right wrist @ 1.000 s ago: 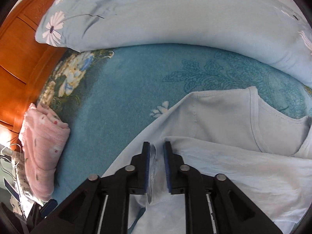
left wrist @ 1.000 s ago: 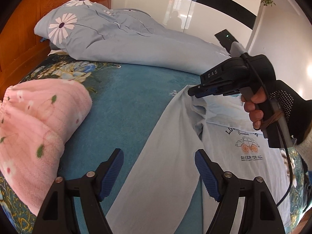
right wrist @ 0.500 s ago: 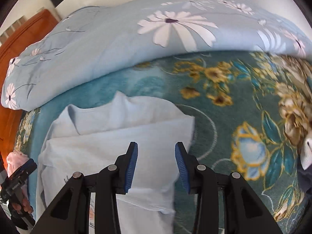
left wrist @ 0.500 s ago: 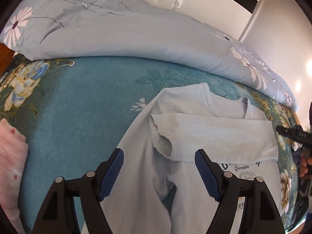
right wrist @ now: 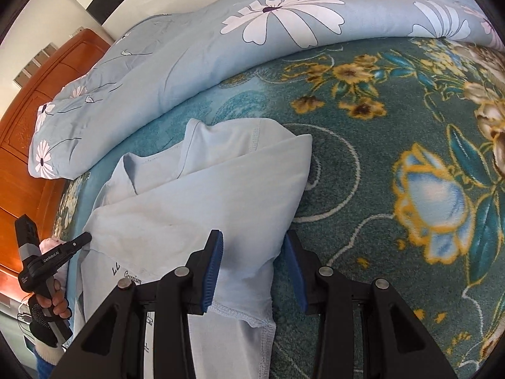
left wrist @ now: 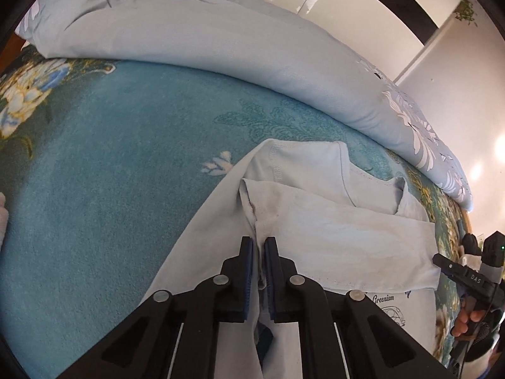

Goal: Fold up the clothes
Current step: 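Grasp the shirt side with the right gripper and fold it toward the center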

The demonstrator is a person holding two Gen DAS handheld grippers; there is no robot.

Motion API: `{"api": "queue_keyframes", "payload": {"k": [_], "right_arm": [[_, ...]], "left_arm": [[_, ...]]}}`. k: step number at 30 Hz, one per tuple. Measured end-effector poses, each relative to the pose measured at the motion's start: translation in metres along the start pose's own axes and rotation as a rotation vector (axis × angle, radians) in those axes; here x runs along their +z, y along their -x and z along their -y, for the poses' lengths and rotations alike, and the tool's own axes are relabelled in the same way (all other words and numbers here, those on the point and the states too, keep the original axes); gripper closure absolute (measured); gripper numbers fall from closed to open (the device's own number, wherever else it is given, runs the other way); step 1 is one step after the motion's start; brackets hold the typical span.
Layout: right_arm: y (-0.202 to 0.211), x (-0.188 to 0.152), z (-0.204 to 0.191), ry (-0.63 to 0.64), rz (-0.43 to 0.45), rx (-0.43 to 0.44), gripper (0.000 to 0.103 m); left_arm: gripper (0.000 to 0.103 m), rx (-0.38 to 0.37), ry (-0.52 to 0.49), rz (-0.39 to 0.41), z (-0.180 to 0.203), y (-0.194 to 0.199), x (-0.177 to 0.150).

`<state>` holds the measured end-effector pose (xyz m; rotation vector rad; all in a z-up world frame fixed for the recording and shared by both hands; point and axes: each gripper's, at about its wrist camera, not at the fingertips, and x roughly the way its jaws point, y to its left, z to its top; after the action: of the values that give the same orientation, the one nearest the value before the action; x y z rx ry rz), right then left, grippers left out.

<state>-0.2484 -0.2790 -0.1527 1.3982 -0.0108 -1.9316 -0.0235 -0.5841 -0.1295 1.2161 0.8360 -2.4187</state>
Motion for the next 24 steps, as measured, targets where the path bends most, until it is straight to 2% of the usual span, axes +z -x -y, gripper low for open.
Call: {"api": "queue_keyframes", "payload": {"k": [2,6,10,14,17,20,22,24], "right_arm": [[-0.001,-0.001,0.001,0.004,-0.001,0.004,0.062],[-0.003,-0.004,0.005,-0.01,0.005,0.02,0.062],[-0.001,-0.004,0.004,-0.012,0.007,0.016,0.062],[0.009,-0.008,0.0,-0.011,0.023,0.006,0.062],[0.025,-0.016,-0.008,0.012,0.051,-0.01,0.062],[0.043,-0.036,-0.032,0.099,0.073,-0.023,0.062],[0.052,-0.055,-0.056,0.176,0.069,-0.011,0.062],[0.056,-0.076,-0.086,0.254,0.048,0.016,0.062]], "left_arm": [[0.095,0.017,-0.034,0.026,0.004,0.005,0.001],[0.095,0.069,-0.021,-0.026,-0.007,-0.012,0.001],[0.091,0.035,0.001,-0.041,-0.015,-0.013,0.0],[0.087,-0.027,0.01,-0.032,-0.016,0.012,-0.005],[0.079,-0.034,0.013,0.01,-0.021,0.049,-0.017],[0.058,-0.016,0.007,0.092,-0.031,0.095,-0.044],[0.04,-0.019,0.018,0.15,-0.042,0.125,-0.068],[0.036,-0.009,0.031,0.194,-0.054,0.15,-0.093]]}}
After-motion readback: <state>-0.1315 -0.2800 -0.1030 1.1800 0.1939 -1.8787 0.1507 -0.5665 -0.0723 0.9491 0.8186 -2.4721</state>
